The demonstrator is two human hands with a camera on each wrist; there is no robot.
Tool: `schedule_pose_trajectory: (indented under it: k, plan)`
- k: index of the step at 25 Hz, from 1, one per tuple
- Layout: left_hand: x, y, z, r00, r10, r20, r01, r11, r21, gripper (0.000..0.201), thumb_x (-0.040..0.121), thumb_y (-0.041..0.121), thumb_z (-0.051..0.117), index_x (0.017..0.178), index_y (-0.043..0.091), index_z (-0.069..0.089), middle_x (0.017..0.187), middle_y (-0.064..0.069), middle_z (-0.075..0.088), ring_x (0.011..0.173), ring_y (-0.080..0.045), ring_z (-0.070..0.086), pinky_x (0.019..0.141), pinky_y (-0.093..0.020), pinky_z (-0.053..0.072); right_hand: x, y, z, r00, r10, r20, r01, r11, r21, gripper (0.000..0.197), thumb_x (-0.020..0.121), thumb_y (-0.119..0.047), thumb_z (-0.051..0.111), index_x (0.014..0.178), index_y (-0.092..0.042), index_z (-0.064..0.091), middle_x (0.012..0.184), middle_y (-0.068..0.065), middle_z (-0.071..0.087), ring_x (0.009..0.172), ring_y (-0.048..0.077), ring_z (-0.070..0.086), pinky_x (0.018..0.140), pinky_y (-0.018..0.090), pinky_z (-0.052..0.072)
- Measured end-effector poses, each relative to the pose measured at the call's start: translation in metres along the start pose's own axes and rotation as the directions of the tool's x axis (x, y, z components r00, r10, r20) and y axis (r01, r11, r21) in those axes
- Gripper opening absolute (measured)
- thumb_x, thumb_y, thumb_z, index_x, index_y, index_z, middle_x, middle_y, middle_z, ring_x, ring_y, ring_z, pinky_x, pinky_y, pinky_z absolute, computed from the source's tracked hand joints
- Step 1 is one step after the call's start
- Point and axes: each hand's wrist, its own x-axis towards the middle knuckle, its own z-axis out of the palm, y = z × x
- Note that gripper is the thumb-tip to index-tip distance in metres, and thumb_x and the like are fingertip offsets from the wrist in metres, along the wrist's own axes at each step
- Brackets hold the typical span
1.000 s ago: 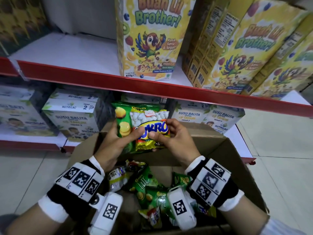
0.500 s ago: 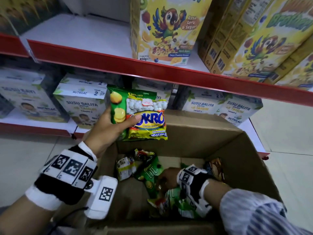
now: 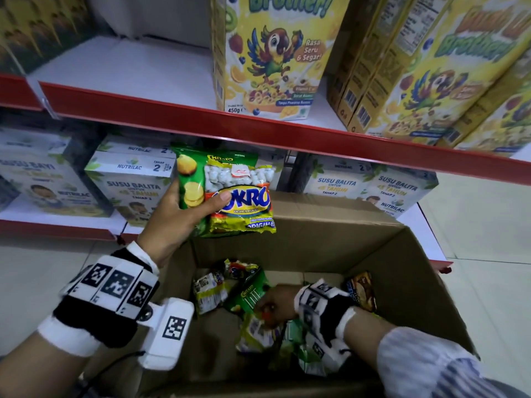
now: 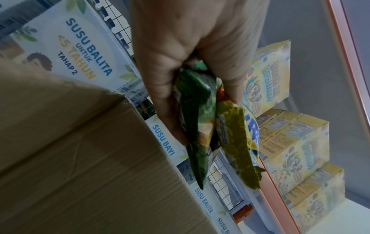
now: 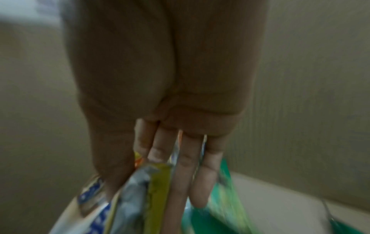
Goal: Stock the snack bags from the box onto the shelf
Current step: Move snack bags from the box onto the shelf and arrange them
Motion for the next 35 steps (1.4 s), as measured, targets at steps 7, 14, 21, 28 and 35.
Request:
schedule_pose_trajectory:
  k: [7, 14, 21, 28, 35]
  plan:
    - [0.010, -0.002, 0.001, 1.000, 0.009, -0.013, -0.009, 1.000, -0.019, 0.068, 0.057, 0.033, 0.087, 0.119, 0.031, 0.058, 0.109, 0.007, 0.072, 0.100, -0.013, 0.068, 0.089, -0.035, 0.053, -0.119, 0.006, -0.083, 0.876, -0.166, -0.452, 0.465, 0.539, 0.703, 0.034, 0.088, 0.008, 0.050, 0.117, -0.010, 0.053, 0.106, -0.012, 0.067, 0.097, -0.003, 0.060, 0.087, 0.013, 0.046]
    - [0.001, -0.013, 0.031, 0.997, -0.047, 0.065, 0.051, 0.997, -0.063, 0.058, 0.059, 0.039, 0.078, 0.113, 0.032, 0.059, 0.107, 0.011, 0.072, 0.100, -0.006, 0.067, 0.078, -0.020, 0.052, -0.145, -0.018, -0.093, 0.712, 0.083, -0.697, 0.698, -0.195, 0.689, 0.053, 0.082, 0.002, 0.049, 0.132, -0.015, 0.047, 0.109, 0.012, 0.063, 0.083, 0.024, 0.064, 0.066, 0.036, 0.055]
    - [-0.013, -0.025, 0.056, 0.995, -0.046, 0.083, 0.060, 0.982, -0.177, 0.061, 0.067, 0.027, 0.074, 0.125, 0.024, 0.053, 0.114, 0.007, 0.070, 0.105, -0.010, 0.066, 0.077, -0.018, 0.055, -0.114, -0.033, -0.075, 0.509, 0.407, -0.758, 0.764, 0.190, 0.616, 0.030, 0.068, -0.015, 0.075, 0.097, -0.012, 0.067, 0.093, 0.001, 0.075, 0.084, 0.012, 0.071, 0.065, 0.019, 0.054]
    - [-0.015, -0.029, 0.059, 0.997, -0.013, 0.078, 0.023, 0.992, -0.127, 0.059, 0.068, 0.023, 0.073, 0.123, 0.026, 0.053, 0.115, 0.011, 0.069, 0.105, -0.006, 0.065, 0.075, -0.012, 0.052, -0.098, -0.024, -0.060, 0.430, 0.434, -0.792, 0.807, 0.208, 0.552, 0.029, 0.072, -0.023, 0.070, 0.099, -0.013, 0.067, 0.097, 0.001, 0.075, 0.090, 0.013, 0.070, 0.071, 0.019, 0.053]
    - [-0.027, 0.074, 0.067, 0.995, -0.093, 0.032, 0.094, 0.995, -0.024, 0.052, 0.063, 0.035, 0.076, 0.112, 0.029, 0.060, 0.111, 0.007, 0.071, 0.101, -0.008, 0.067, 0.073, -0.013, 0.052, -0.188, -0.064, -0.106, 0.059, 0.428, -0.902, 0.869, 0.423, 0.258, 0.026, 0.081, -0.019, 0.070, 0.102, -0.033, 0.068, 0.104, -0.006, 0.070, 0.101, 0.010, 0.065, 0.084, 0.020, 0.050]
